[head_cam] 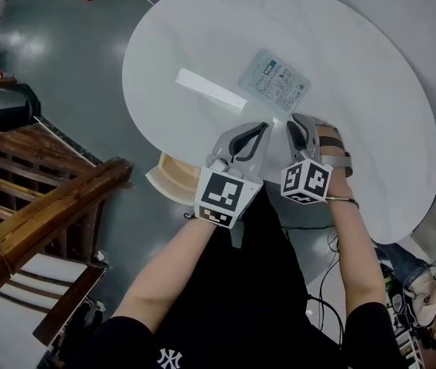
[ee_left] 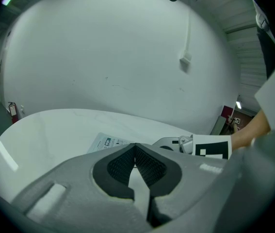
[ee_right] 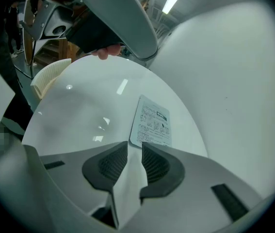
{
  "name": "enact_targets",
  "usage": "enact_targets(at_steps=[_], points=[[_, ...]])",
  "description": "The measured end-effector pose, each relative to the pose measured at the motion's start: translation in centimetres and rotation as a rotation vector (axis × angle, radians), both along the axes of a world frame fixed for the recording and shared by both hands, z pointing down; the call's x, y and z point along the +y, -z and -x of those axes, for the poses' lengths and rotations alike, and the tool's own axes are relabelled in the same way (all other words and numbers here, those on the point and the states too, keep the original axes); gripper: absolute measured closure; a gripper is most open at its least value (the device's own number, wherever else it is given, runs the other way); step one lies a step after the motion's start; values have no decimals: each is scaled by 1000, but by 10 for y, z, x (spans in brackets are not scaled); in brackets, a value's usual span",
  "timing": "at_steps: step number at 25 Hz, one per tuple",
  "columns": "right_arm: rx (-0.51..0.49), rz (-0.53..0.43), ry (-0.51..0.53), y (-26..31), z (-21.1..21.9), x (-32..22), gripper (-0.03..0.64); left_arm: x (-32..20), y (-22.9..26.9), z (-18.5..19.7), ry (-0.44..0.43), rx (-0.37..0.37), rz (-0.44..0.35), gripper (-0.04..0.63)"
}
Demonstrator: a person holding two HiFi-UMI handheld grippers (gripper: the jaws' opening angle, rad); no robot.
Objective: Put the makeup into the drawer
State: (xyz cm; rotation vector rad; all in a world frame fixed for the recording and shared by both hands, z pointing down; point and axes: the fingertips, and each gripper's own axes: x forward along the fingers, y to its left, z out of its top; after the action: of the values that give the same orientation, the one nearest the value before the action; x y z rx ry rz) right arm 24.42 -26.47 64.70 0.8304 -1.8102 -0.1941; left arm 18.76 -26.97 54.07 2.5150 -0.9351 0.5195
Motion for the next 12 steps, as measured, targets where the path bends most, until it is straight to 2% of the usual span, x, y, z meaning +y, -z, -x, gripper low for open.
enact_targets(at_steps=[12], points=[[109,44,141,-9,8,-8,514,-6,-4,3,37,0,9,584]])
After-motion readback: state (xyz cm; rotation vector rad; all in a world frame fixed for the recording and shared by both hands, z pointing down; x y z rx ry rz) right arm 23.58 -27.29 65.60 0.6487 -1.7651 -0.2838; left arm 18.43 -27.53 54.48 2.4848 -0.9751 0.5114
